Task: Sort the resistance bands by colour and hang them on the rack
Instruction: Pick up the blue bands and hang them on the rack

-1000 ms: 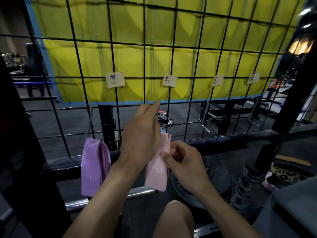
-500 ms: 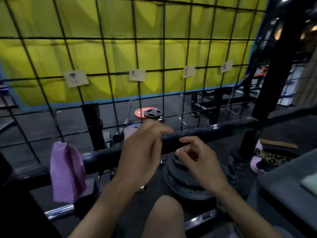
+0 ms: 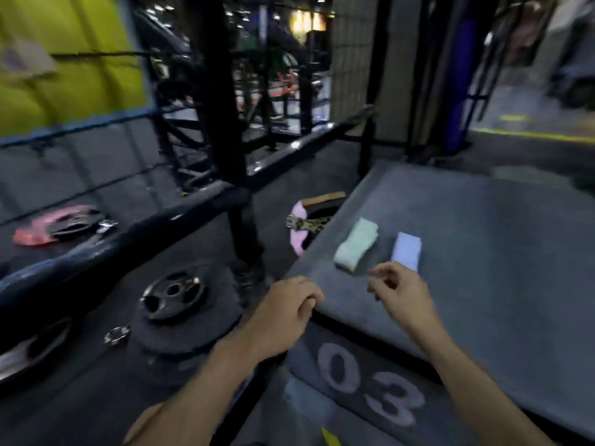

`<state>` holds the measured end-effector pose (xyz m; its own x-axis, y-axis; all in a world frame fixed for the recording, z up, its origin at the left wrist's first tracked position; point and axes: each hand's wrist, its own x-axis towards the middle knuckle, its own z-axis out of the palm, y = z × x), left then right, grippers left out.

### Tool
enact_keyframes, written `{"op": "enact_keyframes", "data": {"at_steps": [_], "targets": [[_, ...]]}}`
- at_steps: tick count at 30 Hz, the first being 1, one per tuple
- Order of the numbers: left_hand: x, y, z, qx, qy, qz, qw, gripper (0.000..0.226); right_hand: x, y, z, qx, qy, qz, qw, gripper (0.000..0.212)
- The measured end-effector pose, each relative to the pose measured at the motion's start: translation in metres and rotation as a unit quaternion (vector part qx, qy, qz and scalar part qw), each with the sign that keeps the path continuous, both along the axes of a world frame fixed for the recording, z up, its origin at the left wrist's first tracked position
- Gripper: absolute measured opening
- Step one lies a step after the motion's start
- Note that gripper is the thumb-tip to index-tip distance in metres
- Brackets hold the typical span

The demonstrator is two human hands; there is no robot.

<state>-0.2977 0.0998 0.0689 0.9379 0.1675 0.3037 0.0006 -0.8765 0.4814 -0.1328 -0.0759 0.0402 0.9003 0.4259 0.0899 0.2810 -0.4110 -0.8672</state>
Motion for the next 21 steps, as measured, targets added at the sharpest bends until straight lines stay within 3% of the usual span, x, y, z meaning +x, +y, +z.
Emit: {"op": "enact_keyframes", "data": {"at_steps": [4, 10, 16, 21], "targets": [[0.067, -0.01, -0.018, 0.021, 0.085, -0.021, 0.996, 0.026, 0.05, -0.032, -0.027, 0.002, 0.023, -0.154, 0.988, 0.012], [0.089, -0.019, -0.035, 0.056, 0.169, -0.034, 0.983, 0.023, 0.076, -0.033, -0.059, -0.073, 0.044, -0.208, 0.974, 0.052], [0.08, -0.023, -0.015, 0.054, 0.171, -0.034, 0.983, 0.016, 0.085, -0.019, -0.062, -0.125, 0.08, -0.231, 0.962, 0.021], [0.073, -0.021, -0.009, 0.049, 0.182, -0.032, 0.982, 0.015, 0.086, -0.017, -0.061, -0.133, 0.071, -0.241, 0.959, 0.017]]}}
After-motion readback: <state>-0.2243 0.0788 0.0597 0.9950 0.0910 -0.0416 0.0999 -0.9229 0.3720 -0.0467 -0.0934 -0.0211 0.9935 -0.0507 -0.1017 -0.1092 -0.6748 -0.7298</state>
